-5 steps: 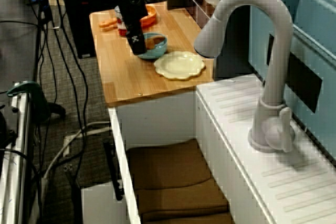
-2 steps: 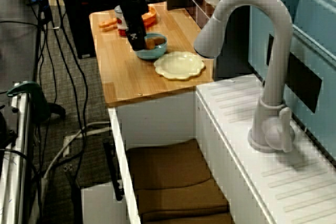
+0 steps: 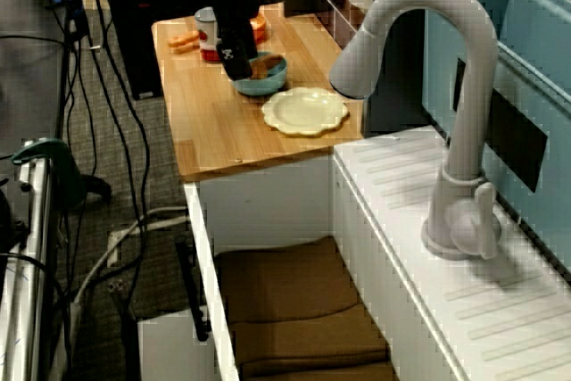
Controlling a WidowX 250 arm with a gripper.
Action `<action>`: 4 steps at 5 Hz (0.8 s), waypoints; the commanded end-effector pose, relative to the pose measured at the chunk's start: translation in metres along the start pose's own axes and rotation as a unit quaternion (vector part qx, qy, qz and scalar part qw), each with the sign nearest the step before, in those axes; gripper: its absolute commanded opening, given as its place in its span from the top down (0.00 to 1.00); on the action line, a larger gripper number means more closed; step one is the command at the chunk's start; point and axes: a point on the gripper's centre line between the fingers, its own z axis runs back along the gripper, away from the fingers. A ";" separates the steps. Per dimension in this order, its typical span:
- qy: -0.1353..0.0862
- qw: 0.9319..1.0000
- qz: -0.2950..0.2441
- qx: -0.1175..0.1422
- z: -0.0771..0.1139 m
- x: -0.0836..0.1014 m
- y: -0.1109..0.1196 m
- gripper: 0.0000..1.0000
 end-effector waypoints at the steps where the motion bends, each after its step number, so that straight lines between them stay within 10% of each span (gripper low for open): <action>1: -0.013 0.996 0.090 0.010 0.002 0.010 0.014 0.00; 2: -0.011 0.994 0.110 0.004 0.004 0.011 0.016 0.00; 3: -0.017 0.986 0.163 0.011 0.003 0.005 0.015 1.00; 4: -0.026 0.985 0.172 0.020 0.005 0.002 0.017 1.00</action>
